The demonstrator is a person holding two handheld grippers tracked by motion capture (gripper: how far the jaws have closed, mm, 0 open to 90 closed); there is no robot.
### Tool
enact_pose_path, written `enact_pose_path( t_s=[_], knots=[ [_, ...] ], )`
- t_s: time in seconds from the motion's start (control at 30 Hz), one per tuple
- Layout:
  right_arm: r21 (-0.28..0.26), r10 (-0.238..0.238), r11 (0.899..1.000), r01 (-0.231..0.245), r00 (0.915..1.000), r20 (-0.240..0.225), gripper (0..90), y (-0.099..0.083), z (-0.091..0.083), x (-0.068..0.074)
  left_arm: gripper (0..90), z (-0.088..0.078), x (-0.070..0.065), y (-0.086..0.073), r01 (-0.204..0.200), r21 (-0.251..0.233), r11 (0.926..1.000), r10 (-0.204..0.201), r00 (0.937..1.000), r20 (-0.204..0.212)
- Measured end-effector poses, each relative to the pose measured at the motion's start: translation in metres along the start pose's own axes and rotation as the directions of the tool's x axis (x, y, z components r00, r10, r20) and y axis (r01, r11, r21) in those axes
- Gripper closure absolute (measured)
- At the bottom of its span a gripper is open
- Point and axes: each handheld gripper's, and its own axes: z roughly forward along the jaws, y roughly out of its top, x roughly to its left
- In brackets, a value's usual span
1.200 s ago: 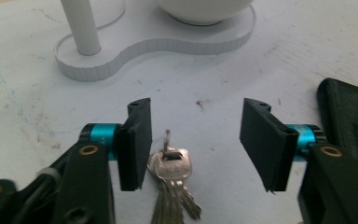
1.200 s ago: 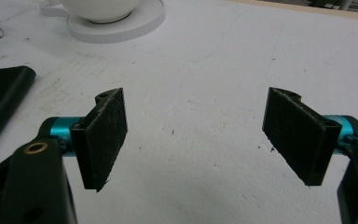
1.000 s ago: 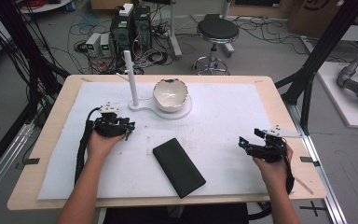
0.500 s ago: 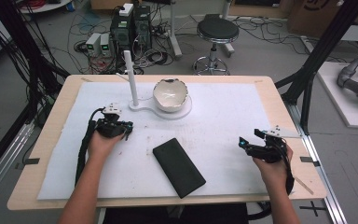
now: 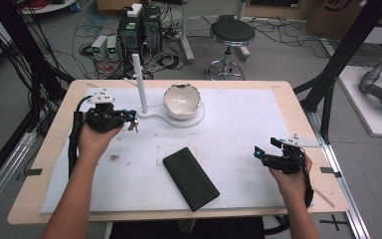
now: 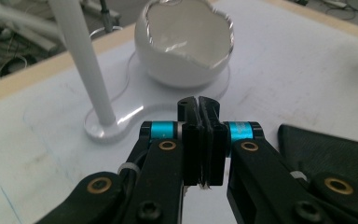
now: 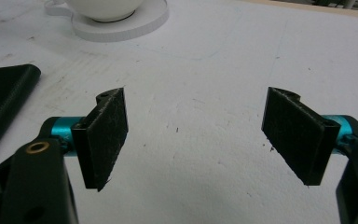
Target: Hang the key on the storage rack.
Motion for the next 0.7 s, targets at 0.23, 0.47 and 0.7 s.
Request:
enact_pose_path(
  t_s=[0.23,0.47,0.7],
  knots=[
    [0.006,0.001,1.000,-0.001,1.0000,-0.002,23.0,-0.001,0.000,0.003,88.0,-0.007,0.007,0.045,-0.022,-0.027,0.9994,0.022,0.9998,0.001],
    [0.010,-0.001,1.000,0.001,1.0000,-0.008,23.1,-0.001,0.000,0.005,88.0,-0.006,0.020,0.076,-0.020,-0.058,0.9981,0.019,0.9998,-0.007],
    [0.009,-0.003,1.000,0.003,1.0000,-0.006,23.2,-0.002,0.000,0.005,88.0,0.004,0.039,0.086,-0.003,-0.038,0.9993,0.001,0.9990,-0.045]
  ],
)
